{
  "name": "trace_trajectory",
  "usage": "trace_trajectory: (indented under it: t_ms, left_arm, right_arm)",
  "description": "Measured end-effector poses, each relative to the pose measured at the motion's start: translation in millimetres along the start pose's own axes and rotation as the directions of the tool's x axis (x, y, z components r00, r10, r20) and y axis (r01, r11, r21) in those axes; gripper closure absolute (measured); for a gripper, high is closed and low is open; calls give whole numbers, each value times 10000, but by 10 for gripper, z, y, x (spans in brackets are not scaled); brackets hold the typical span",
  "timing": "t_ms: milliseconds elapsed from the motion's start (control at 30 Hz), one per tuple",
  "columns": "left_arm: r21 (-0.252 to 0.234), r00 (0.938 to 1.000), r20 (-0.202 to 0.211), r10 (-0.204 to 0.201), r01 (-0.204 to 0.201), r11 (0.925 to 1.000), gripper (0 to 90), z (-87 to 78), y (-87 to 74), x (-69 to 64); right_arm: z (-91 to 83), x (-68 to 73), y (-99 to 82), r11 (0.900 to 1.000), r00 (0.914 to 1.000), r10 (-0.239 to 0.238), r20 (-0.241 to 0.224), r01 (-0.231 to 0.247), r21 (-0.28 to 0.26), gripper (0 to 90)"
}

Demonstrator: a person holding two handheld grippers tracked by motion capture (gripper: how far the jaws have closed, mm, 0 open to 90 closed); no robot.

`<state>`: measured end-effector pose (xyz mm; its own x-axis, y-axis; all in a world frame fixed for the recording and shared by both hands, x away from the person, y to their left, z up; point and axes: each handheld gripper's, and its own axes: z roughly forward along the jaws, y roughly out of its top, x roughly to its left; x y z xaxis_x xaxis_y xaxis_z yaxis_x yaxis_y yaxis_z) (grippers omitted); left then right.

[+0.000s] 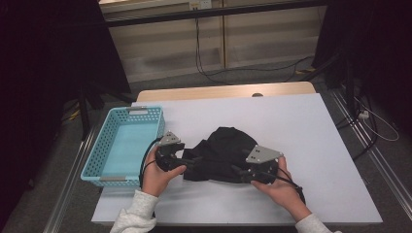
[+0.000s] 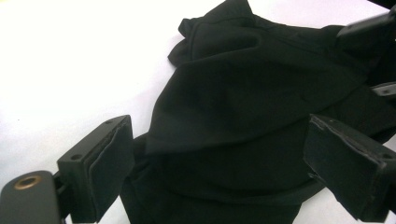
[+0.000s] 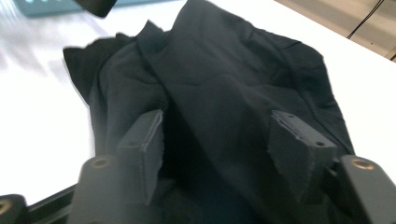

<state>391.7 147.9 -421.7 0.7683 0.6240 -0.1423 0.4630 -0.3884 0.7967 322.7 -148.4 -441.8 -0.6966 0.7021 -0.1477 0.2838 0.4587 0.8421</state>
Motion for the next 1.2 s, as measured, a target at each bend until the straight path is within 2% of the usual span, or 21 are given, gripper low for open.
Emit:
trace_trajectory:
  t_ms: [33,100,133,233,367,433,567,667,833,967,1200]
  left_arm:
    - [-2,10000,23,-16,16,10000,95,0,-3,-2]
    - [16,10000,6,40,-40,10000,95,-6,-5,-1]
    - [18,10000,4,42,-42,10000,95,-8,-6,-1]
    - [12,10000,10,29,-29,10000,95,-6,-8,-5]
    - [89,10000,53,29,-29,10000,95,20,-20,-27]
    - [129,10000,46,32,-33,9999,95,32,-26,-31]
    - [232,10000,-4,38,-38,9997,98,61,-45,-24]
    - [290,10000,54,46,-47,9996,100,91,-54,-36]
    - [384,9997,211,89,-97,9992,103,142,-67,-92]
    - [502,9994,352,47,-65,9987,142,159,-96,-116]
    - [648,9982,591,-26,-12,9979,223,161,-119,-161]
  right_arm:
    - [17,4,2,9999,9999,-41,115,39,108,509]
    - [15,-15,-4,10000,9999,84,148,-84,-19,650]
    - [-7,-47,-7,9996,9995,270,135,-268,-88,726]
    - [-92,-134,-12,9954,9966,811,119,-804,-524,863]
    - [-251,-283,-13,9871,9899,1348,431,-1303,-932,884]
    - [-380,-395,-33,9788,9823,1718,741,-1618,-1253,885]
    - [-572,-587,-150,9637,9646,2367,1167,-2178,-1546,885]
    - [-633,-649,-233,9568,9543,2656,1373,-2434,-1590,885]
    - [-665,-688,-286,9583,9512,2677,1535,-2464,-1449,885]
    - [-679,-711,-322,9564,9463,2772,1663,-2552,-1420,884]
    - [-755,-800,-393,9454,9287,3151,1956,-2891,-1503,884]
